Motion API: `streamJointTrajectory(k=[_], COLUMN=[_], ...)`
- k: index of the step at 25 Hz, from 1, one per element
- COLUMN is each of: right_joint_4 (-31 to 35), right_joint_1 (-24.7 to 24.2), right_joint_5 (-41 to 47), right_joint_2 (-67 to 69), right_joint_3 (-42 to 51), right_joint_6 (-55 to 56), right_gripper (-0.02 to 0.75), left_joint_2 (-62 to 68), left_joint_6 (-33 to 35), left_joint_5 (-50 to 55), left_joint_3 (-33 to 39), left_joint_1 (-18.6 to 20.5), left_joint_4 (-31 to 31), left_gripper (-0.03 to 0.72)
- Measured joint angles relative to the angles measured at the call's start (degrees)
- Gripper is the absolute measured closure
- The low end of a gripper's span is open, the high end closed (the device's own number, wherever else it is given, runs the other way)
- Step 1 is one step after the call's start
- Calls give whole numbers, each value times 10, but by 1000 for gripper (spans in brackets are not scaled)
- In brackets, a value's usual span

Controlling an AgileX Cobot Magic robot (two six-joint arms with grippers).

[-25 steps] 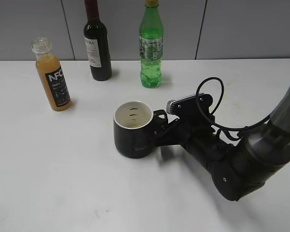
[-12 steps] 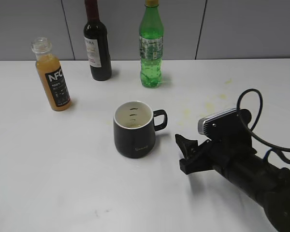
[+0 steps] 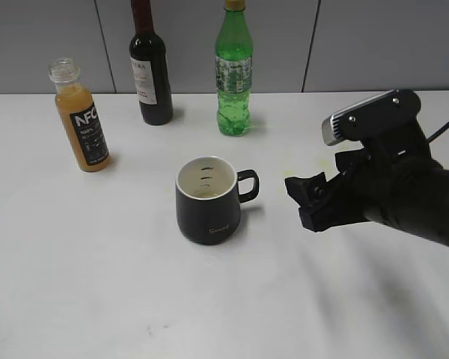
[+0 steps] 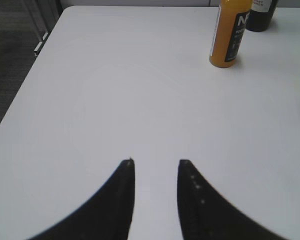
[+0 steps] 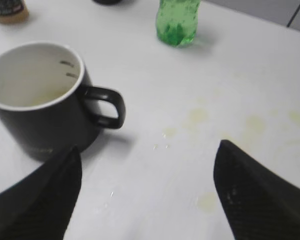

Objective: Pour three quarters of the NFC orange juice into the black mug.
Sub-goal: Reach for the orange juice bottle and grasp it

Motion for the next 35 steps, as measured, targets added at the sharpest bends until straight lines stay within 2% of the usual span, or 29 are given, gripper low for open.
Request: streamJointTrajectory(k=[3, 6, 12, 18, 27, 35], right_joint_4=[50, 34, -199, -252, -266, -265], right_joint_1=[-15, -31, -51, -66, -240, -322], right_joint_5=[201, 330, 511, 637, 784, 827], right_joint_2=[-59, -101, -222, -395, -651, -834], right_joint_3=[-44, -56, -56, -58, -58, 3], right_joint_6=[-64, -50, 146, 218, 229, 218], right_gripper=[114, 121, 127, 130, 141, 141], left_joint_2=[0, 0, 0, 0, 0, 0], left_joint_6=[0, 0, 0, 0, 0, 0], left_joint_5=[0, 0, 0, 0, 0, 0], left_joint_3=[0, 0, 0, 0, 0, 0], left_joint_1=[0, 0, 0, 0, 0, 0], left_joint_4=[0, 0, 0, 0, 0, 0], left_gripper=[452, 452, 452, 452, 452, 452])
